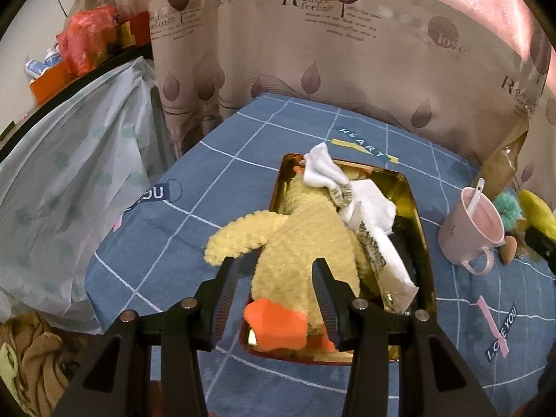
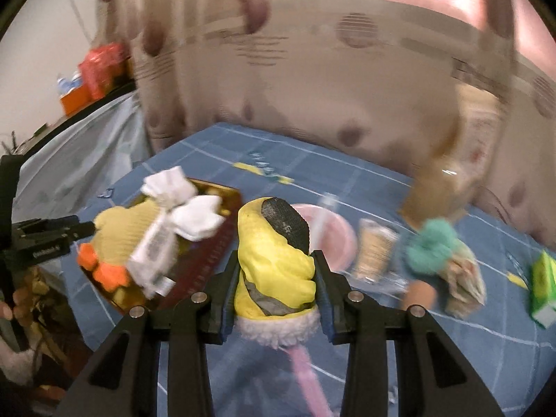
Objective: Organize soft objects
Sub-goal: 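Carry the yellow plush bird into the gold tray and open the right tool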
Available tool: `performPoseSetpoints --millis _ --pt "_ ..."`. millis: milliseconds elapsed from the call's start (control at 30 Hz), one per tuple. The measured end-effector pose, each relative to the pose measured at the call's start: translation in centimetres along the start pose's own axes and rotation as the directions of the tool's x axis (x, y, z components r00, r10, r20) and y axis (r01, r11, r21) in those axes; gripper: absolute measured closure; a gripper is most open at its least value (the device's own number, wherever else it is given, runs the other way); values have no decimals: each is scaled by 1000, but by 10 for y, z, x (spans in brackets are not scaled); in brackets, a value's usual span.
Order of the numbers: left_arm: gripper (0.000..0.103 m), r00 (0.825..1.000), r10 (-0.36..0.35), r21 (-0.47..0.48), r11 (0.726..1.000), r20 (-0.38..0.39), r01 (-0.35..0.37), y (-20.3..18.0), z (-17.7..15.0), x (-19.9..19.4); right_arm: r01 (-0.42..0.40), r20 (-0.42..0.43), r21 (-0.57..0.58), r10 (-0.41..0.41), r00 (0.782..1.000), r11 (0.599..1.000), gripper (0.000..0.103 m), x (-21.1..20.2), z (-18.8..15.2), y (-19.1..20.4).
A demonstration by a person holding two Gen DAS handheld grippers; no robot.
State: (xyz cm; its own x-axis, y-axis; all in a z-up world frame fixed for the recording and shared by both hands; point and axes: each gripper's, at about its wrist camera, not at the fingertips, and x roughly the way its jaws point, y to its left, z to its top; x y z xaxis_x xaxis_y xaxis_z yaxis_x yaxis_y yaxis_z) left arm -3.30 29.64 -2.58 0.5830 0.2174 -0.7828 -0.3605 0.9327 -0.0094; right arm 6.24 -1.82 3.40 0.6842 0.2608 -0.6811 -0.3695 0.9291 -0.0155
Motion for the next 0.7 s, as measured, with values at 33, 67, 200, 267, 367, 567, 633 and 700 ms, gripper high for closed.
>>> performPoseSetpoints --millis 33,67,200,267,367,567,633,700 --pt "58 1000 4 -3 1000 1 -4 1 0 0 -16 -6 -16 16 1000 1000 67 8 5 12" --pt "58 1000 6 -7 1000 3 -6 3 0 -1 -25 -11 -24 25 1000 999 67 12 8 20" --pt "58 1000 11 -25 1000 3 -11 10 1 -1 -67 -40 -56 64 997 996 67 42 20 52" --pt "58 1000 11 -37 999 0 -11 13 1 -1 -68 -51 -76 64 997 995 67 56 26 65" --pt "58 1000 12 -48 999 -5 -12 18 2 1 -63 -67 -105 56 996 992 67 77 32 80" --pt "58 1000 6 -61 998 -15 -7 24 1 5 -58 -109 -130 44 993 990 67 116 41 98" --pt "58 1000 1 -61 998 -18 -2 25 0 7 -55 -119 -132 39 992 990 67 125 43 102" --pt "58 1000 -2 -60 998 -17 1 24 0 7 -53 -128 -131 36 991 990 67 134 45 105"
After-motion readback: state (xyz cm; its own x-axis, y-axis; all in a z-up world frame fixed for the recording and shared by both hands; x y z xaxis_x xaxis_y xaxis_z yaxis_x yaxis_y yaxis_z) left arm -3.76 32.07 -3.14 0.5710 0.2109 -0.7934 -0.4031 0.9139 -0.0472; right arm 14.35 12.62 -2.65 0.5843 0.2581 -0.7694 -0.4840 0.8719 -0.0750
